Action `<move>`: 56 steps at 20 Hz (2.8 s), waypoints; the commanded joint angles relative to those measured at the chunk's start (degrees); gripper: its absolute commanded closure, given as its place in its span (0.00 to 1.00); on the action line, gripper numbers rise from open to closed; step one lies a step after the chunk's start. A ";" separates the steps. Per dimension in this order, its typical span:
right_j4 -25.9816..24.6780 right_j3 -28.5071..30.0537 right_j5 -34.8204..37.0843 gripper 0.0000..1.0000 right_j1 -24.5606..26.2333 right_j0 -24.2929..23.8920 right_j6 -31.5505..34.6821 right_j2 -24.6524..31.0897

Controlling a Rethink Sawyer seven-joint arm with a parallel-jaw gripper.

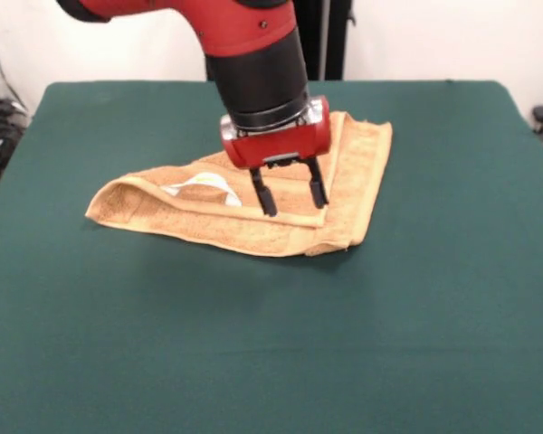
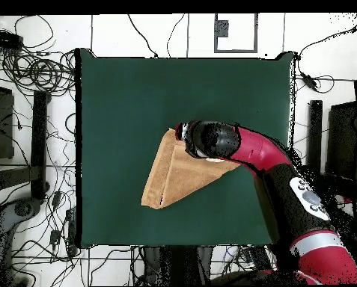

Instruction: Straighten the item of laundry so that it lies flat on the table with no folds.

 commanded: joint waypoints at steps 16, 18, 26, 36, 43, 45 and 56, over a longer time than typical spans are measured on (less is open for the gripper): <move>2.47 -4.73 9.47 0.00 12.19 0.50 -0.40 5.44; 3.24 -5.51 11.83 0.00 13.08 0.55 -0.02 5.27; 5.86 -6.51 21.01 0.00 15.14 0.86 2.22 3.88; 6.36 -4.20 29.82 0.00 10.52 2.43 5.81 0.81; 1.02 -6.02 25.71 0.00 6.60 3.99 5.90 -4.53; 0.60 -5.66 22.96 0.00 5.74 3.86 4.96 -4.18; -15.09 -1.51 -15.04 0.00 -5.23 7.59 7.85 -6.41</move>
